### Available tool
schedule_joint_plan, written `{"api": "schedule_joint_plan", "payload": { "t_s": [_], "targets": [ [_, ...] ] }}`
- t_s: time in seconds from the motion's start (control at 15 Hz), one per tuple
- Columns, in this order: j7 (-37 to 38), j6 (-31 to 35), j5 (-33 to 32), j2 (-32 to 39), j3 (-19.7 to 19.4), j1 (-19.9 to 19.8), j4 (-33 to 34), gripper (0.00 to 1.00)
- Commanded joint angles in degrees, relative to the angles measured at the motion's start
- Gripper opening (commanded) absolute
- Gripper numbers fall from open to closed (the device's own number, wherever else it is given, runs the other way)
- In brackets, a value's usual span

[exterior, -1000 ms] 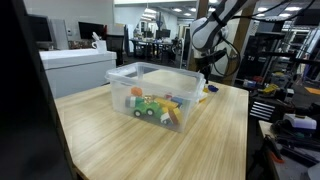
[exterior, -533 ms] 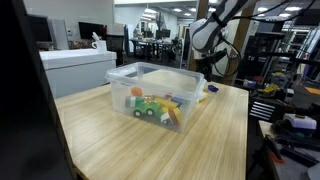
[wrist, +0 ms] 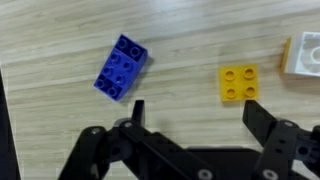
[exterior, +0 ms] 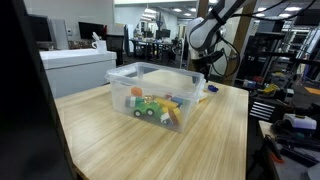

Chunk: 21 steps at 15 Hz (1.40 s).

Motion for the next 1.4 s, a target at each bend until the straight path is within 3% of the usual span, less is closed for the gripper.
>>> {"api": "schedule_joint_plan", "payload": {
  "t_s": [0.0, 0.73, 0.8, 0.87, 0.93, 1.0, 1.07, 1.13, 1.33],
  "targets": [
    [1.30, -0.94, 1.17, -3.72, 1.38, 0.59, -2.59, 1.00],
    [1.36, -0.40, 0.73, -4.67, 1.71, 0.73, -8.41, 1.00],
    [1.30, -0.25, 0.70, -4.52, 1.74, 0.75, -8.42, 0.90],
    [1.14, 0.02, 0.66, -4.32, 1.78, 0.72, -8.20, 0.73],
    [1.06, 0.16, 0.67, -4.17, 1.81, 0.69, -7.97, 0.67],
    [1.08, 0.35, 0.58, -3.76, 1.76, 0.64, -7.53, 0.70],
    [1.06, 0.43, 0.60, -3.54, 1.73, 0.59, -7.27, 0.80],
    [1.04, 0.62, 0.54, -3.40, 1.70, 0.56, -7.17, 0.55],
    [0.80, 1.08, 0.48, -3.09, 1.65, 0.43, -7.16, 0.31]
  ]
}}
